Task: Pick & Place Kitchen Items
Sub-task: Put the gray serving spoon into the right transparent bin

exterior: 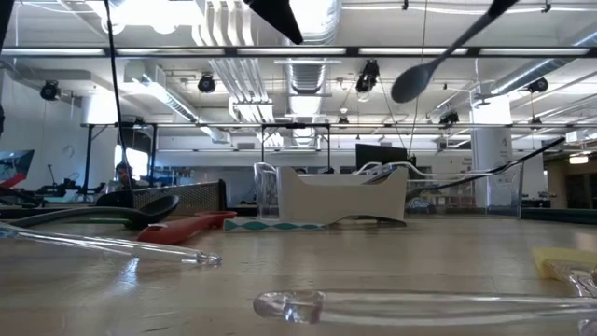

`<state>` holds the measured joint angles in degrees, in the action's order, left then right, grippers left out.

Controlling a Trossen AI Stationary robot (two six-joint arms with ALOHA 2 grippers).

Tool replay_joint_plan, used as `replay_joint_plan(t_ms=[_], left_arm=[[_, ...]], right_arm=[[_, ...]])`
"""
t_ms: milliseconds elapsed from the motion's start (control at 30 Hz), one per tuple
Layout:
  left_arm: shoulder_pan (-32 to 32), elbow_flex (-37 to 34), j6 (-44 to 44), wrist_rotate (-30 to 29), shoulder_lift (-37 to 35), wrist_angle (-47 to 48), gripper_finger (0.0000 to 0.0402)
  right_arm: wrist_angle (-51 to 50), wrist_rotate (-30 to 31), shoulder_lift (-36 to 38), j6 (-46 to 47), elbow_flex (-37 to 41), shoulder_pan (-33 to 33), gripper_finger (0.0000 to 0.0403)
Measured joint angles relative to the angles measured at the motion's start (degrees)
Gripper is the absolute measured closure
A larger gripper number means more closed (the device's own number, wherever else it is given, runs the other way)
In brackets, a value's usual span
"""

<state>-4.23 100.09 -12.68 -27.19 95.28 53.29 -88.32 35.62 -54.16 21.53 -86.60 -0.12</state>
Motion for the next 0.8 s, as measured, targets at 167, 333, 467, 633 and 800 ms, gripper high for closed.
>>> replay_joint_plan(t_ms=[167,333,467,633,800], left_arm=[[0.0,0.0,-2.7,5.7,0.0,-4.8,0.017],[0.1,0.0,-5.0,14.2,-0.1,-9.6,0.017],[0.2,0.0,-5.5,17.5,-0.1,-12.1,0.017],[0.2,0.0,-4.5,17.6,-0.8,-12.3,0.017],[0.2,-0.2,-3.9,17.6,-2.3,-12.6,0.017]], right_arm=[[0.3,-1.1,3.8,-1.6,6.9,-2.3,0.0354],[2.2,-1.4,5.2,-3.7,14.2,-4.8,0.0354],[9.3,-1.7,6.5,-9.5,19.6,-8.3,0.0354],[19.3,-6.8,7.2,-18.3,25.3,-17.2,0.0354],[26.2,-15.5,5.8,-26.7,29.7,-28.6,0.0354]])
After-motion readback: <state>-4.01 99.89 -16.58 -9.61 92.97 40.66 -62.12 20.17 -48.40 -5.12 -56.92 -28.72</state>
